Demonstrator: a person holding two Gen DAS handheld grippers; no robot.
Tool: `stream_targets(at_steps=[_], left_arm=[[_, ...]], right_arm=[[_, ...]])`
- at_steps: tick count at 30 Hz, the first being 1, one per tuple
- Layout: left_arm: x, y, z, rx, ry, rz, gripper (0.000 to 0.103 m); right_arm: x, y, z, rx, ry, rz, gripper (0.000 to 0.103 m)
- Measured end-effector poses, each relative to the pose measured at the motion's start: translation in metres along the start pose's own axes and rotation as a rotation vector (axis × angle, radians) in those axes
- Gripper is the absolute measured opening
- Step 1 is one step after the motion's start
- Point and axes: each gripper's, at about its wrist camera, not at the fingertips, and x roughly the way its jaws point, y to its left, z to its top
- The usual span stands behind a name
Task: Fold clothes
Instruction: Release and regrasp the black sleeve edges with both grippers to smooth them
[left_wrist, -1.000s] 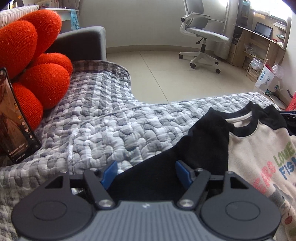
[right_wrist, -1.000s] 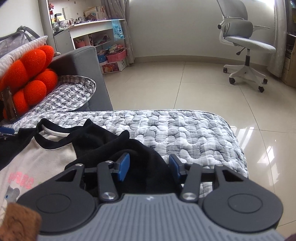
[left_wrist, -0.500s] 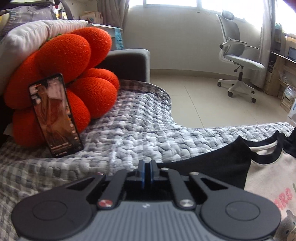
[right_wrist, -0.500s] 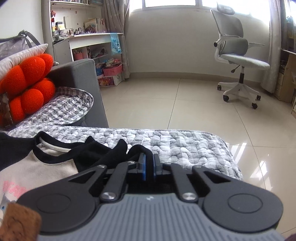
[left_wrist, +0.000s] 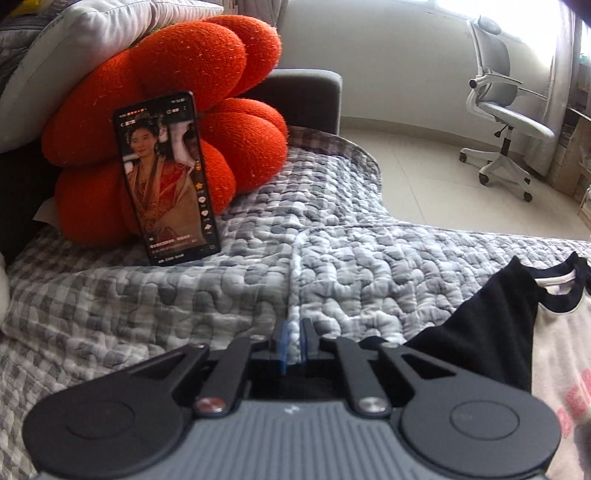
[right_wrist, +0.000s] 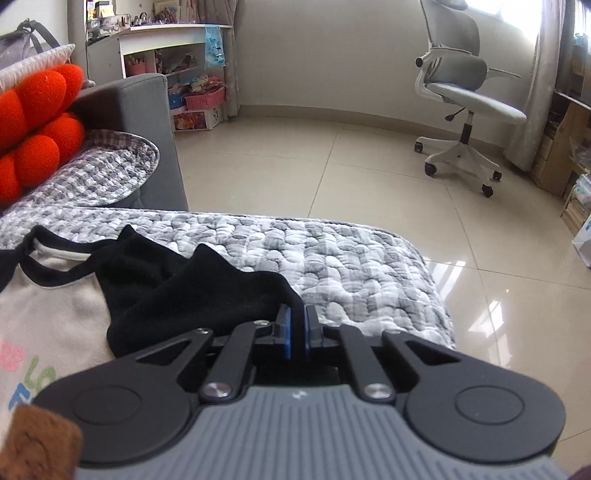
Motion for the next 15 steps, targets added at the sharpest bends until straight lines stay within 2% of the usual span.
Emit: stream_targets(at_steps=[2, 4, 5, 7, 8, 9, 10, 11, 15], left_arm=[[-0.001, -0.007, 0.003, 0.013, -0.017, -0.041, 0.053], [-0.001, -0.015, 0.005, 0.029, -0.025, -0.099, 0.063], [0.0, -0.02, 0.007, 0.036, -0.028, -0.13, 0.065], [0.003, -0.03, 0.009, 0.047, -0.022, -0.188, 0.071], [0.006, -0.036, 0.01, 0.056, -0.018, -0.214, 0.074], [0.009, -0.044, 0.011, 0.067, -0.014, -0.239, 0.075], [0.012, -0.051, 0.012, 0.08, -0.011, -0.26, 0.077], [0.015, -0.057, 0.013, 0.094, -0.008, -0.278, 0.078], [0.03, -0.078, 0.013, 0.128, 0.02, -0.307, 0.078]], right_arm=[[-0.004, -0.004, -0.002, 0.009, 0.01, 0.004, 0.008], [-0.009, -0.008, -0.001, 0.029, 0.011, 0.014, 0.009], [-0.013, -0.009, 0.0, 0.034, 0.0, 0.02, 0.018], [-0.019, -0.009, 0.004, 0.033, -0.029, 0.023, 0.02], [-0.022, -0.007, 0.007, 0.023, -0.045, 0.022, 0.024], [-0.024, -0.004, 0.011, 0.017, -0.061, 0.033, 0.031], [-0.026, -0.001, 0.014, 0.012, -0.077, 0.046, 0.049], [-0.026, 0.003, 0.017, 0.007, -0.087, 0.069, 0.056], [-0.015, 0.025, 0.028, -0.029, -0.092, 0.166, 0.056]])
